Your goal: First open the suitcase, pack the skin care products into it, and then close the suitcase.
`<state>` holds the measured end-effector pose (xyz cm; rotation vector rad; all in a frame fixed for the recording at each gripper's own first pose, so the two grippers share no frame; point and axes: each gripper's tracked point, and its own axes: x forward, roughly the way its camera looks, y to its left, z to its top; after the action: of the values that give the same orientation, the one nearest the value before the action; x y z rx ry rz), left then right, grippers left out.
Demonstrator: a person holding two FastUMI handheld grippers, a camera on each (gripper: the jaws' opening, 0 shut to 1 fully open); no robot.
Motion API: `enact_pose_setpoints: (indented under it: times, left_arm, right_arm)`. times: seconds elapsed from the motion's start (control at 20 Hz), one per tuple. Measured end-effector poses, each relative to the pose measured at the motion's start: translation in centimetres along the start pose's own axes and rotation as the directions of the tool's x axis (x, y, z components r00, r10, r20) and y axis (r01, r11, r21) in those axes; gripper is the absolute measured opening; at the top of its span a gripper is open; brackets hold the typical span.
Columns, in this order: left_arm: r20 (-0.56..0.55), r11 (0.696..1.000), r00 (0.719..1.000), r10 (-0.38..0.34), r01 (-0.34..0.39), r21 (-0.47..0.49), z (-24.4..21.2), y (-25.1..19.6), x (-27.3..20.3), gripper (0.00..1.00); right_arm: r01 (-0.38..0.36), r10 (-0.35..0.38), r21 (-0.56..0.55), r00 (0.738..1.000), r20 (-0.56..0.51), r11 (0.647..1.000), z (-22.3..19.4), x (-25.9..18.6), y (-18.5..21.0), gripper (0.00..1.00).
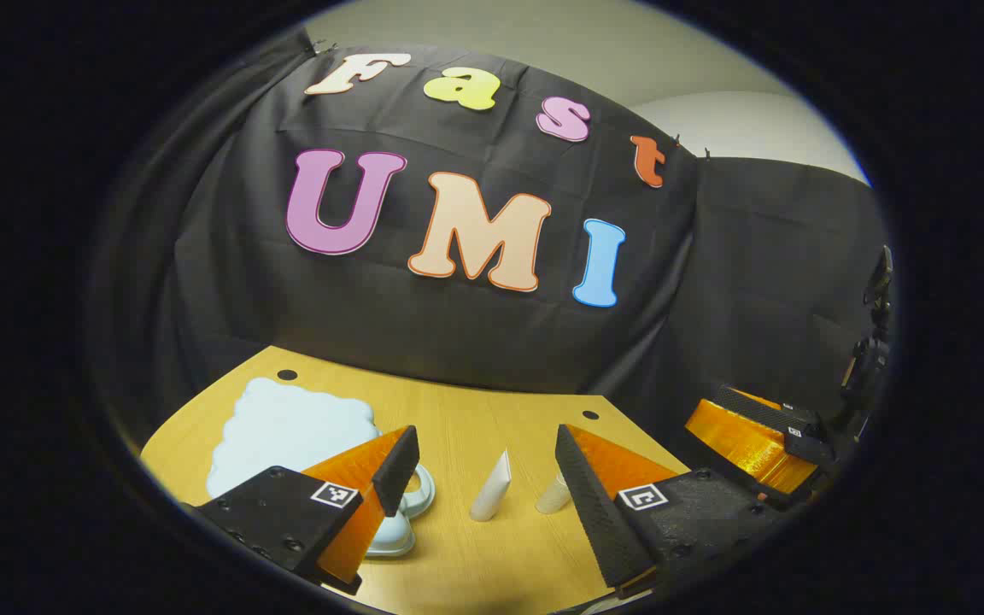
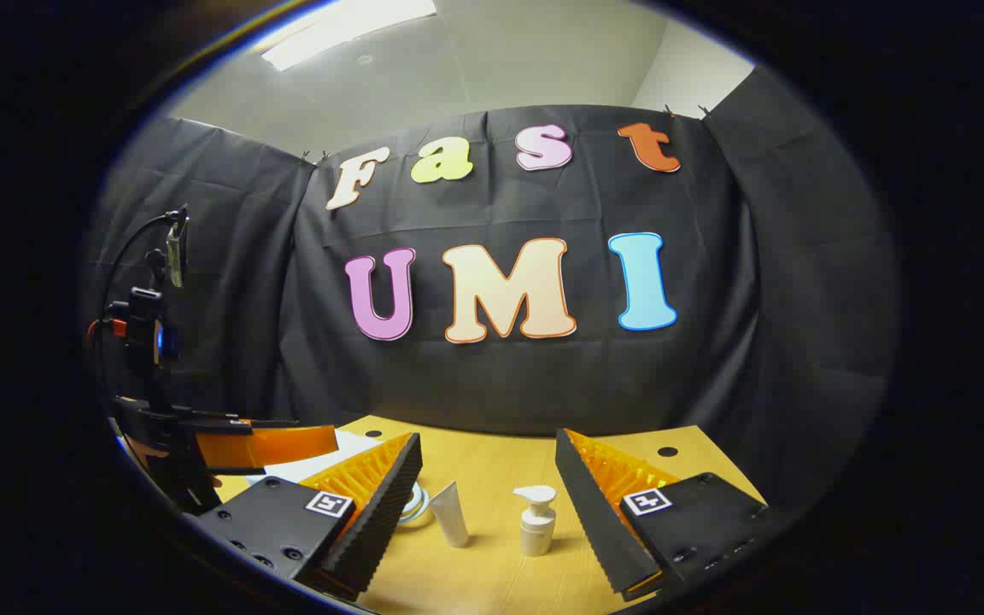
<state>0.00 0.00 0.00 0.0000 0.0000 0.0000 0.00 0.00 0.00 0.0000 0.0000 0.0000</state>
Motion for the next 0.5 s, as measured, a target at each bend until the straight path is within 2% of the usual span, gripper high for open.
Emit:
enact_pose_setpoints:
  times: [0.1, 0.2, 0.25, 0.5]
  left_arm:
    - [-0.012, 1.000, 1.000, 0.011, -0.011, -0.011, -0.4, 0.0, 0.1, 0.94]
    - [-0.023, 1.000, 0.999, 0.023, -0.024, -0.021, -0.7, 0.1, -0.1, 0.92]
    - [-0.024, 0.999, 0.999, 0.027, -0.027, -0.024, -0.7, 0.0, -0.3, 0.95]
    - [-0.057, 1.000, 0.998, 0.029, -0.029, -0.003, -0.3, 0.6, 1.1, 0.95]
  right_arm:
    - [-0.005, 0.005, 0.004, 1.000, -0.006, 1.000, 0.1, -0.1, 0.0, 0.95]
    - [-0.010, 0.010, 0.016, 1.000, -0.011, 1.000, 0.1, 0.0, 0.0, 0.99]
    - [-0.015, 0.016, 0.024, 1.000, -0.012, 1.000, 0.1, 0.1, 0.0, 0.98]
    - [-0.038, 0.039, 0.027, 0.999, -0.023, 0.999, 0.1, 0.1, 0.1, 0.99]
